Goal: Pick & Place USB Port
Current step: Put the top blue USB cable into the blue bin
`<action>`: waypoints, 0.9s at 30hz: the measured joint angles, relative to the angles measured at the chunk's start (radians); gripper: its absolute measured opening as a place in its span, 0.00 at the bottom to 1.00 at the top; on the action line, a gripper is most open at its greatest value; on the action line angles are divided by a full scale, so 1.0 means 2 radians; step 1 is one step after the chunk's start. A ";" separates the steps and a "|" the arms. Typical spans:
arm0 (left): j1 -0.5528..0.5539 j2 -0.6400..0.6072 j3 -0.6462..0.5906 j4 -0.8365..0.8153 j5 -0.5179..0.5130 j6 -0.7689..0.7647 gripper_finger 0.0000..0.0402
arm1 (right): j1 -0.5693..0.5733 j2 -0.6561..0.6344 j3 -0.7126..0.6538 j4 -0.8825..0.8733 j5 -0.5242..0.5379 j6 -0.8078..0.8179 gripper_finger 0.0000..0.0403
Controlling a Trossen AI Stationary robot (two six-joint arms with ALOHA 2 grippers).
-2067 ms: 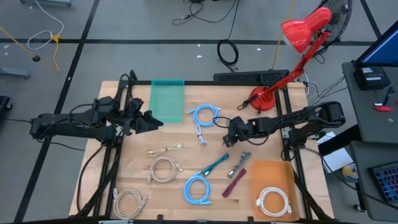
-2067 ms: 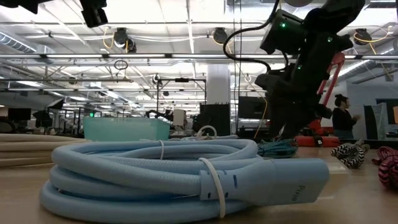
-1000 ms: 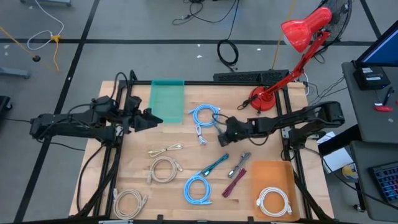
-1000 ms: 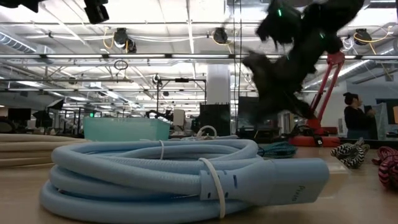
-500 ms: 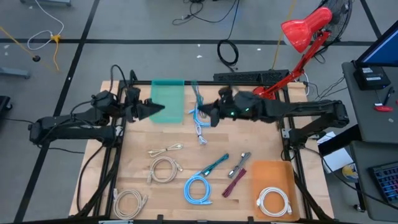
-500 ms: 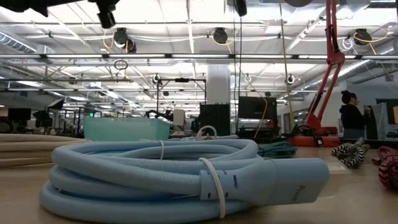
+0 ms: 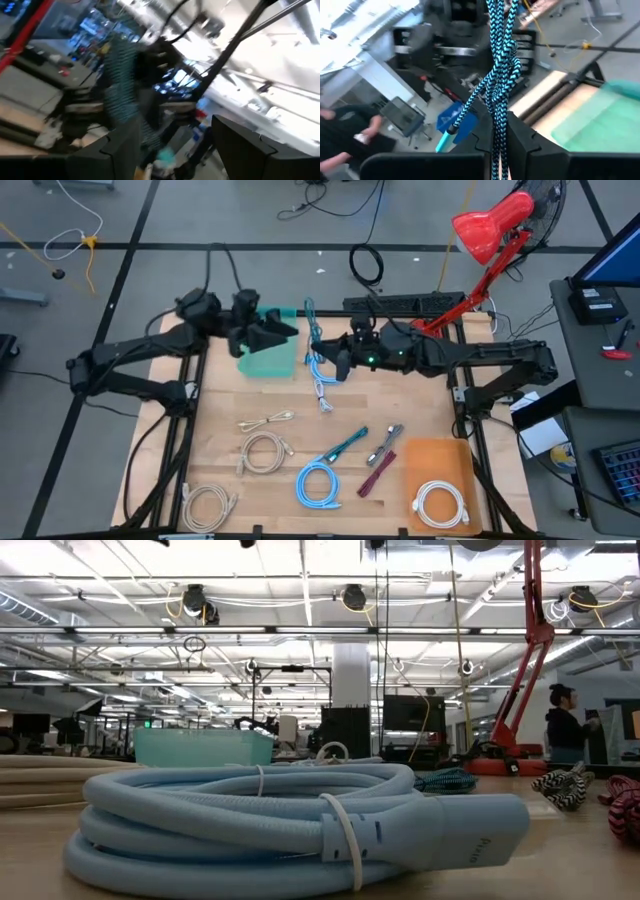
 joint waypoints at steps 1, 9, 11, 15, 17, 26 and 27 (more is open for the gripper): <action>0.002 0.003 0.007 -0.018 0.000 0.012 0.61 | 0.002 -0.001 0.000 0.008 0.001 0.000 0.03; 0.002 0.019 0.015 -0.035 -0.027 0.039 0.61 | 0.016 0.001 0.000 0.035 0.013 -0.010 0.03; 0.001 0.026 0.015 -0.025 -0.027 0.034 0.61 | 0.018 0.005 0.000 0.035 0.013 -0.008 0.03; -0.004 0.045 0.024 -0.001 -0.027 0.022 0.61 | 0.017 0.006 0.000 0.032 0.013 -0.008 0.03; -0.009 0.058 0.033 -0.006 -0.027 0.022 0.61 | 0.017 0.004 0.000 0.034 0.014 -0.009 0.03; -0.016 0.073 0.059 -0.006 -0.025 0.027 0.61 | 0.017 0.005 0.000 0.030 0.015 -0.010 0.04; -0.016 0.073 0.060 -0.006 -0.025 0.027 0.61 | 0.017 0.005 0.000 0.029 0.015 -0.010 0.04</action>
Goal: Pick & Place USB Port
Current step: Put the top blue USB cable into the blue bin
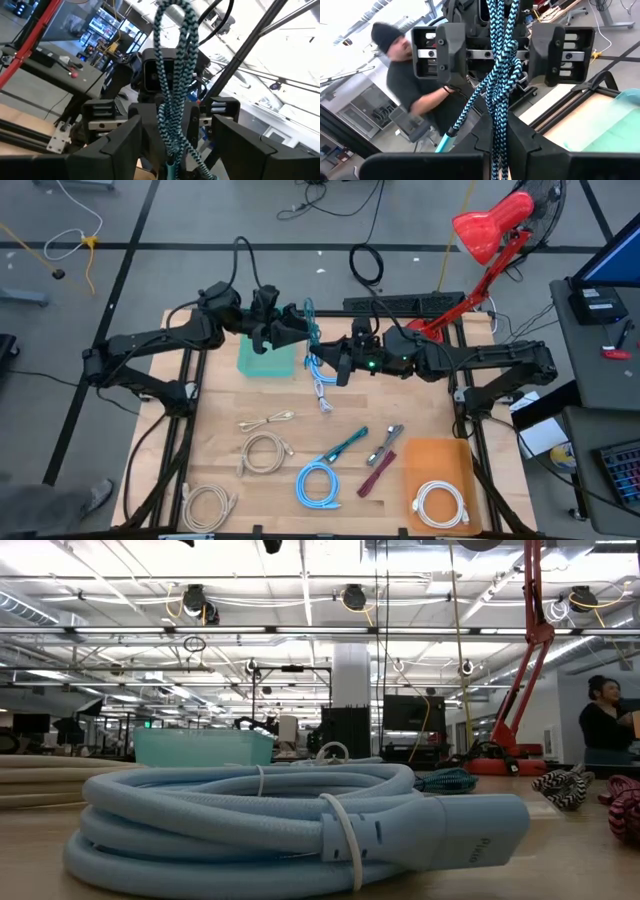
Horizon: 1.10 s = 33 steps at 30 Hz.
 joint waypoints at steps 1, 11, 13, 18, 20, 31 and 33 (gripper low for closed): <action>0.000 0.000 0.000 0.000 0.000 0.000 0.61 | 0.000 0.000 0.000 -0.001 0.000 0.000 0.04; 0.000 0.008 0.000 0.001 -0.005 -0.005 0.39 | -0.001 0.003 0.000 -0.002 0.002 0.000 0.04; 0.001 0.007 0.000 0.003 -0.005 -0.005 0.31 | -0.003 0.008 0.000 0.000 0.002 0.001 0.04; 0.002 0.007 0.000 0.003 0.001 -0.005 0.08 | -0.003 0.011 0.000 0.002 -0.003 -0.003 0.05; 0.004 0.006 0.000 0.002 0.016 -0.010 0.04 | -0.003 0.014 0.000 0.006 -0.009 -0.012 0.08; 0.092 -0.062 0.001 -0.121 0.127 -0.003 0.03 | 0.007 0.014 0.000 0.074 -0.138 0.043 0.43; 0.115 -0.076 0.001 -0.190 0.159 0.030 0.03 | 0.013 0.014 0.000 0.071 -0.148 0.048 0.47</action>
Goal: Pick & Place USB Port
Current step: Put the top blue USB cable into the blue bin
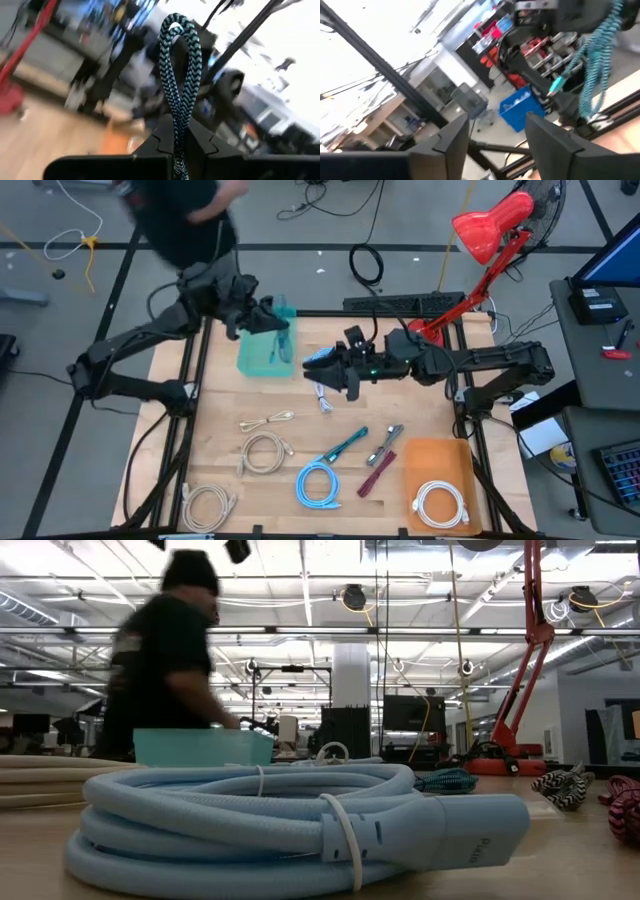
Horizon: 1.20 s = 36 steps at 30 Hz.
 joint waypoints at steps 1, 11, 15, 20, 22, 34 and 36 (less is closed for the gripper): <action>0.009 -0.006 0.000 -0.048 0.015 0.026 0.03 | 0.003 0.000 0.000 -0.003 0.000 0.001 0.49; 0.036 0.009 0.000 -0.470 -0.153 0.383 0.03 | 0.009 0.000 0.000 -0.071 0.004 -0.008 0.49; 0.013 0.034 -0.001 -0.508 -0.288 0.451 0.03 | 0.009 0.000 0.000 -0.096 0.011 -0.010 0.48; -0.026 0.067 0.000 -0.504 -0.407 0.504 0.03 | 0.009 0.000 0.000 -0.123 0.030 -0.015 0.46; -0.039 0.084 0.000 -0.502 -0.419 0.510 0.03 | 0.009 0.000 0.000 -0.125 0.034 -0.021 0.46; -0.097 0.188 0.000 -0.483 -0.470 0.539 0.03 | 0.009 0.000 0.000 -0.134 0.071 -0.040 0.45; -0.096 0.196 0.000 -0.481 -0.481 0.550 0.03 | 0.009 0.000 0.000 -0.134 0.071 -0.039 0.45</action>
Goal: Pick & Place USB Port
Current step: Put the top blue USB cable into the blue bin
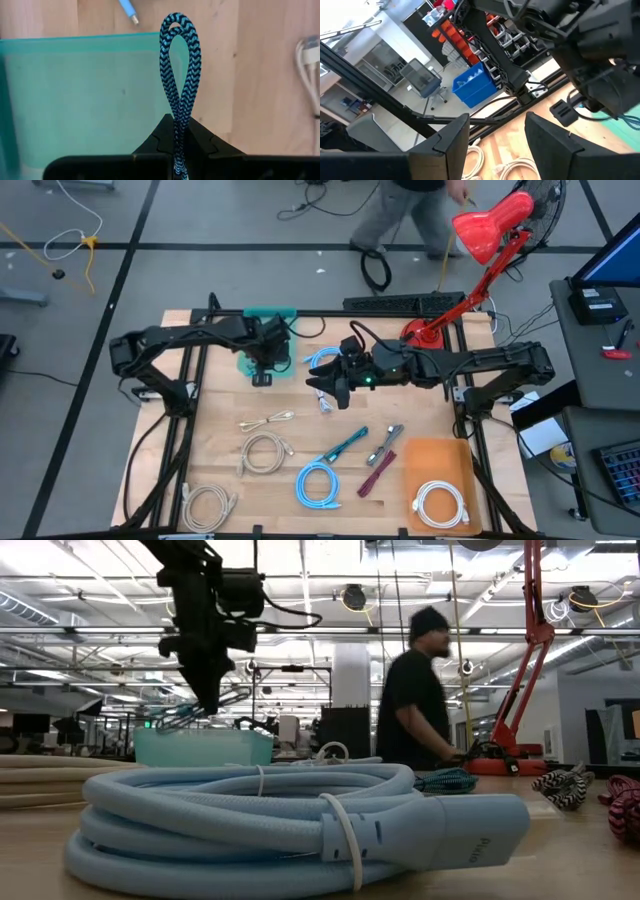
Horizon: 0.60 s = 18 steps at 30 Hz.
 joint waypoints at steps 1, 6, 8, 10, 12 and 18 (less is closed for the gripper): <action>0.001 0.003 0.000 0.002 -0.004 0.006 0.03 | 0.000 0.000 0.000 0.000 0.000 0.000 0.45; 0.009 0.017 0.000 0.004 -0.022 0.040 0.03 | 0.000 0.000 0.000 0.000 0.000 0.000 0.44; 0.014 0.022 0.000 0.004 -0.023 0.052 0.03 | 0.000 0.000 0.000 0.000 0.000 0.000 0.44; 0.017 0.030 0.000 0.006 -0.023 0.057 0.03 | 0.000 0.000 0.000 0.000 0.000 0.000 0.44; 0.020 0.037 0.000 0.009 -0.023 0.059 0.03 | 0.000 0.000 0.000 0.002 0.000 0.001 0.43; 0.020 0.054 0.000 0.015 -0.024 0.065 0.03 | 0.000 0.000 0.000 0.002 0.000 0.001 0.43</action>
